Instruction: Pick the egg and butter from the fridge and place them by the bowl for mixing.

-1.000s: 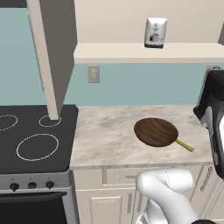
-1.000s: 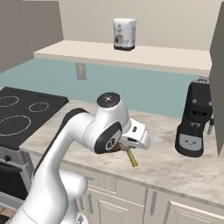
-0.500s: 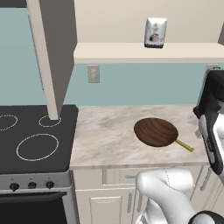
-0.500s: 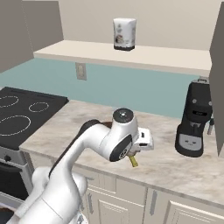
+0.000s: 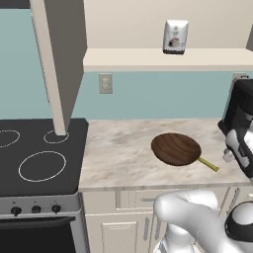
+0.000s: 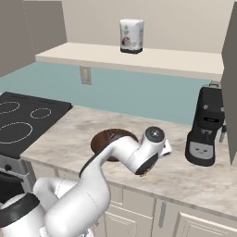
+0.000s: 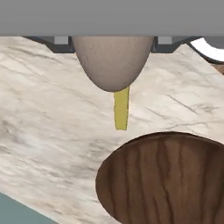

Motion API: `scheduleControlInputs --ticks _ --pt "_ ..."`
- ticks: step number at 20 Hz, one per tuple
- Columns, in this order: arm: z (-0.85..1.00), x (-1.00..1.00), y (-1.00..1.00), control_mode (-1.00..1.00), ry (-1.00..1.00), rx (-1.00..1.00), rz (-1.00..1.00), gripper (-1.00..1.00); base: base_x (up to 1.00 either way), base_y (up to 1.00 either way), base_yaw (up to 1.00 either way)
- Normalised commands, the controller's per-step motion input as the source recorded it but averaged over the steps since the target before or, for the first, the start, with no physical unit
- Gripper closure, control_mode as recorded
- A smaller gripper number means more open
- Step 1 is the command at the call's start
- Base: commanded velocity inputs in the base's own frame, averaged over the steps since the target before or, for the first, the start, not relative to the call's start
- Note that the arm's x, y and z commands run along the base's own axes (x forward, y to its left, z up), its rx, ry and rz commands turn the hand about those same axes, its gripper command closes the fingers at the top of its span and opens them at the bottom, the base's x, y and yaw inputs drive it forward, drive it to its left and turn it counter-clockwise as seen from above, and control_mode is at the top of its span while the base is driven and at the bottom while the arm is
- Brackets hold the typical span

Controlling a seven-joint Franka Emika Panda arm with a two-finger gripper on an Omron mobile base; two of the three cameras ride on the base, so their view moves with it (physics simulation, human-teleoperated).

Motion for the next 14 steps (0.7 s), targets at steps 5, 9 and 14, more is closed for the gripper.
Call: scheduleControlInputs --ticks 5,9,14 --pt "-0.39 0.55 -0.01 -1.0 0.02 -0.02 0.31 1.0 0.0 0.0 0.0" --pt "-0.31 0.56 -0.11 -1.0 0.0 0.0 0.27 1.0 0.0 0.0 0.0" --pt "-0.29 0.32 0.0 -1.0 0.0 0.0 0.2 1.0 0.0 0.0 0.0"
